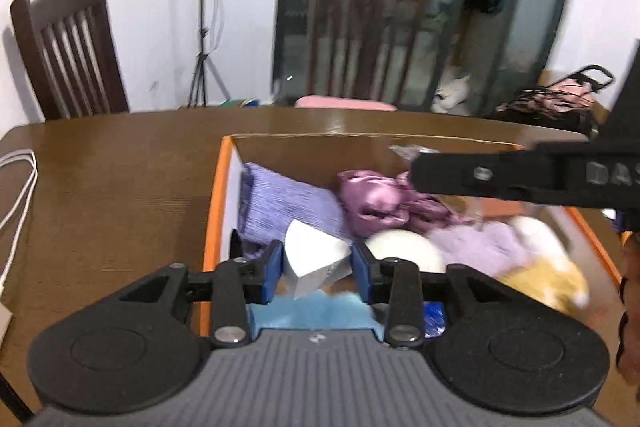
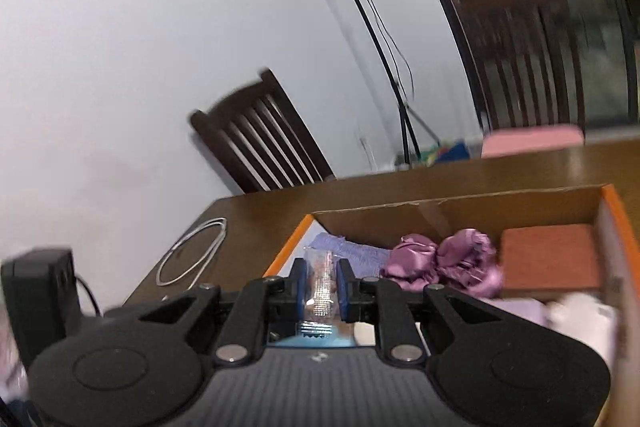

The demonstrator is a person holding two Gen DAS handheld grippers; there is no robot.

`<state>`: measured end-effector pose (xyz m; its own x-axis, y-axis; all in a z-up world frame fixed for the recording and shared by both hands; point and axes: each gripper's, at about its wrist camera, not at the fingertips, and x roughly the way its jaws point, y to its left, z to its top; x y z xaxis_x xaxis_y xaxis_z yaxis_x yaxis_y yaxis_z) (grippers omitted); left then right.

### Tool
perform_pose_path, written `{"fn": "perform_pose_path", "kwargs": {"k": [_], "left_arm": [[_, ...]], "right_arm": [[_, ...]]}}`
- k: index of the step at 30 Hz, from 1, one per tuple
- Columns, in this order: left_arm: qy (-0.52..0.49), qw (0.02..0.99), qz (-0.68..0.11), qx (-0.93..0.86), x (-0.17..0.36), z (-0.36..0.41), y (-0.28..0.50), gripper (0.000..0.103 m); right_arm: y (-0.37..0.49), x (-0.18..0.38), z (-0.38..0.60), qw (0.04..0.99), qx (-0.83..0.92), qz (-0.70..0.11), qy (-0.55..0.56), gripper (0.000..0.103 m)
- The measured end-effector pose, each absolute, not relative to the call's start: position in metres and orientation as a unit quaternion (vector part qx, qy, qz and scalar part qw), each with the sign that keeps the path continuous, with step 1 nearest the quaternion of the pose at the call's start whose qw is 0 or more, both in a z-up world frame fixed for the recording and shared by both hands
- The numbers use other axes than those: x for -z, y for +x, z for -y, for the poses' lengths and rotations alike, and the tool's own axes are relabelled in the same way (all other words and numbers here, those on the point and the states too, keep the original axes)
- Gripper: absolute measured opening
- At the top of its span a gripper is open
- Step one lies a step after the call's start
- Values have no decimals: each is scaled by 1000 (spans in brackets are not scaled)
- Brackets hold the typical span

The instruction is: Organize soft objects

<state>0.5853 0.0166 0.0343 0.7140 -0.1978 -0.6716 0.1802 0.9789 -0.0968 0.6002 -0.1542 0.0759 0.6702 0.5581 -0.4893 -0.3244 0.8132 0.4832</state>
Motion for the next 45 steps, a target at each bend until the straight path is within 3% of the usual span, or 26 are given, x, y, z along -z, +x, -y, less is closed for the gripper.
{"fn": "perform_pose_path", "kwargs": {"k": [1,3,7,18,26,31,40,45], "left_arm": [[-16,924,-370,97,-30,-20,590,50],[-26,921,-373,107,-24,-25,597,57],[-33,926,-355,126,-31,-33,589,69],[-14,936,-333,118,-71,-51,558,70],[-5,949,-292,120,-134,-56,492,80],[3,955,-277,104,-153,-58,451,86],[-1,963,-256,81,-159,-45,394,87],[-4,980,-192,54,-149,-41,331,91]], "right_arm": [[609,-71,149,895,-241,-330,180,16],[628,-61,137,892,-233,-347,173,19],[643,-44,125,885,-234,-364,173,40],[620,-84,145,903,-210,-343,150,41],[544,-141,208,928,-161,-318,110,54],[481,-161,243,946,-114,-301,41,69],[401,-175,267,960,-103,-256,39,78],[350,-167,271,970,-104,-216,47,79]]}}
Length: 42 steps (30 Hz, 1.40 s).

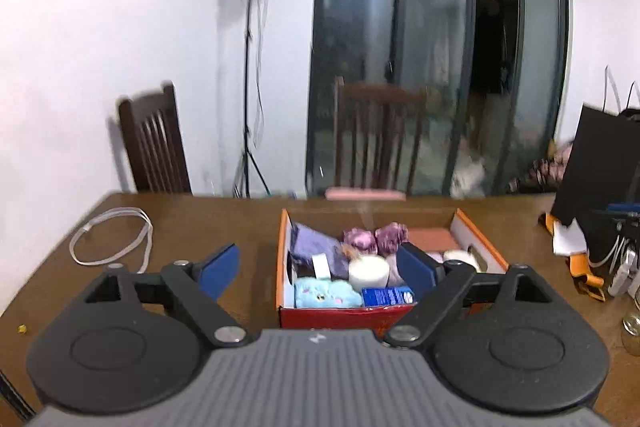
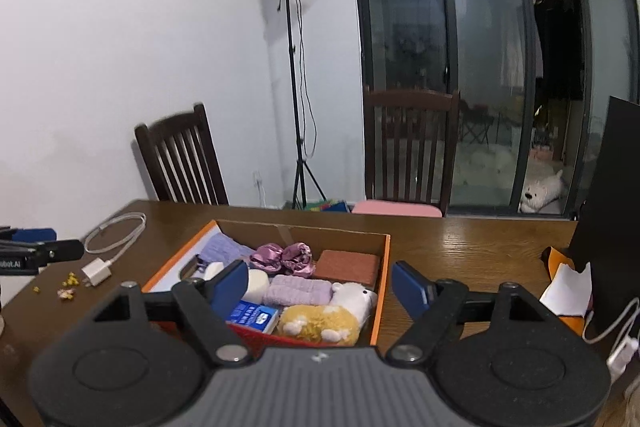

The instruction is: Organize soft objects

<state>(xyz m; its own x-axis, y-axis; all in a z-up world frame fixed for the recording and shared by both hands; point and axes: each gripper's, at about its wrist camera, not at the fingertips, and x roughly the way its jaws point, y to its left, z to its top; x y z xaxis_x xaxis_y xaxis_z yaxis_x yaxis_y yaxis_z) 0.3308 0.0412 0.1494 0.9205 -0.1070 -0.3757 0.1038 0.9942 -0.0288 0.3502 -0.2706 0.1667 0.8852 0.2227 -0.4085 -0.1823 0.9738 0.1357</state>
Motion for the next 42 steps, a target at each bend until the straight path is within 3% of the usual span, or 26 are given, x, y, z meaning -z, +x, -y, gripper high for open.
{"fn": "perform_pose_path", "kwargs": {"k": [8,11,24,42], "left_arm": [[-1,991,-129,48,-125,-30,233,95],[4,993,-114,40,-109,-28,194,99],[37,991,-126,34,-45,-40,41,103],[46,992,-104,48,-49,-32,4,103]], "right_arm": [[246,-136,254,983,-112,-145,11,82],[203,-121,250,985,-115,-126,15,88],[53,-62,226,978,-139,-151,28,93],[8,-51,213,984,-101,-142,32,93]]}}
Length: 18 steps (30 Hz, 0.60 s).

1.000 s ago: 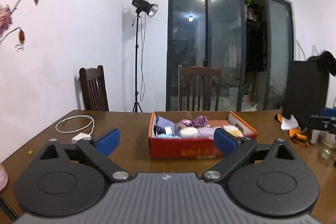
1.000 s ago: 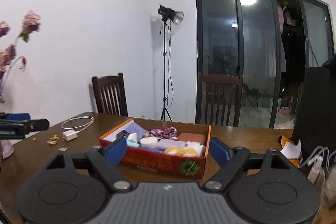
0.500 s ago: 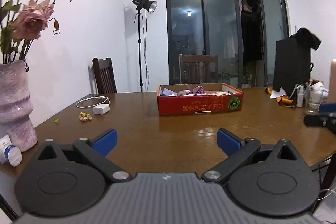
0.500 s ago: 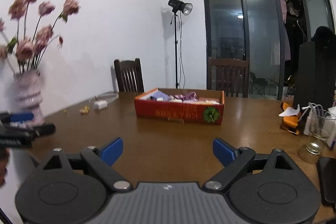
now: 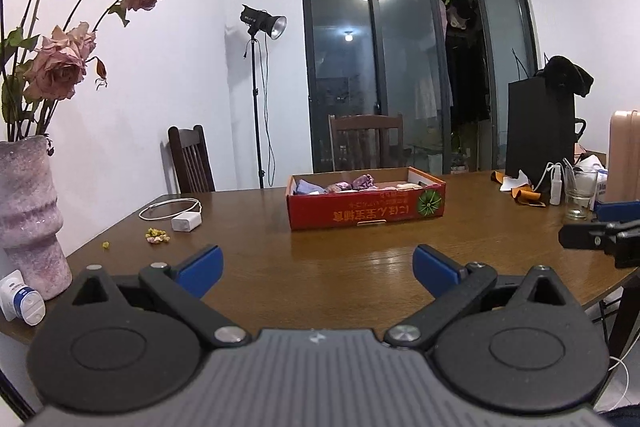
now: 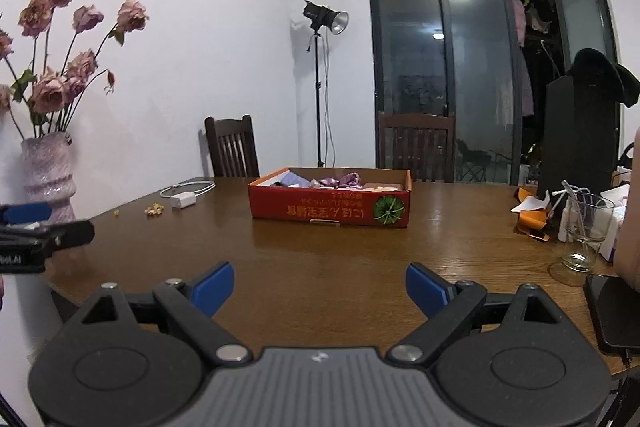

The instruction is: Organize soft objects

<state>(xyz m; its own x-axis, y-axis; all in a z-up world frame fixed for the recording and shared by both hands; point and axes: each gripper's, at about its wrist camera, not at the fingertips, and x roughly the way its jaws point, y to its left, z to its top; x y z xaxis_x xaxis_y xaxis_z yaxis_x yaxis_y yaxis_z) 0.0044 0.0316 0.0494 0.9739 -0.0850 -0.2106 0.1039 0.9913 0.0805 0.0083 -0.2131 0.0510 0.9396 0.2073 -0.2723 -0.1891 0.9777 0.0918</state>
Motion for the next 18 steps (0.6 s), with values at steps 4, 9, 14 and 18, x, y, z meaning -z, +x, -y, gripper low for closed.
{"fn": "perform_pose_path", "kwargs": {"k": [4,9,14,18], "left_arm": [[35,992,-109,53,-47,-32,7,103],[36,992,-109,52,-46,-33,7,103],[35,992,-108,51,-46,-34,7,103],[33,993,-106,50,-46,-34,6,103]], "right_arm": [[10,-52,213,984,-102,-142,28,93],[10,-53,212,985,-100,-140,24,94],[9,-51,211,985,-98,-139,22,94],[8,-51,211,985,-98,-138,22,94]]}}
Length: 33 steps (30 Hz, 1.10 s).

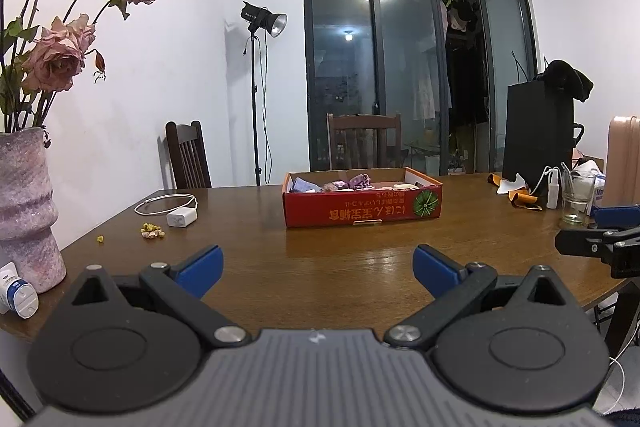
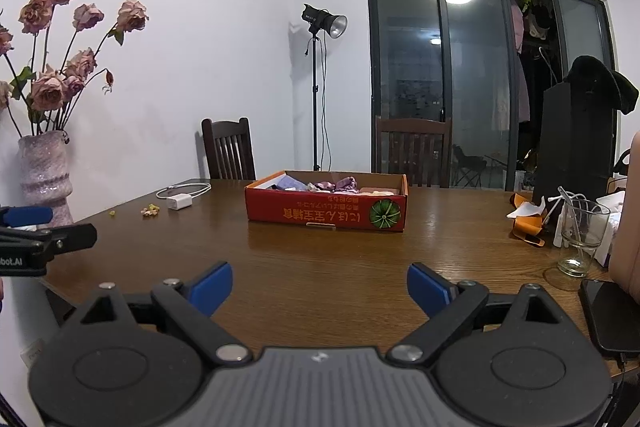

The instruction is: Organize soft objects

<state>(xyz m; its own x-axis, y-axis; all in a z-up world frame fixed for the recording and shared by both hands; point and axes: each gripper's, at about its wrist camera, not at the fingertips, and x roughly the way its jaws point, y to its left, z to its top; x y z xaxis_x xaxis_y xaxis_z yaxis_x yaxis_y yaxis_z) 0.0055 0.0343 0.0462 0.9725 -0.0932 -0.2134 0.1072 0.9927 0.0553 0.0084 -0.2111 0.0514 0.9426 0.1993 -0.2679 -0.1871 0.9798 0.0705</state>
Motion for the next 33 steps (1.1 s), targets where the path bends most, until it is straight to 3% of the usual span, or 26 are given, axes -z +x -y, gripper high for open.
{"fn": "perform_pose_path", "kwargs": {"k": [33], "left_arm": [[36,993,-103,54,-48,-34,7,103]], "right_arm": [[6,-52,213,986,-96,-130,32,95]]}}
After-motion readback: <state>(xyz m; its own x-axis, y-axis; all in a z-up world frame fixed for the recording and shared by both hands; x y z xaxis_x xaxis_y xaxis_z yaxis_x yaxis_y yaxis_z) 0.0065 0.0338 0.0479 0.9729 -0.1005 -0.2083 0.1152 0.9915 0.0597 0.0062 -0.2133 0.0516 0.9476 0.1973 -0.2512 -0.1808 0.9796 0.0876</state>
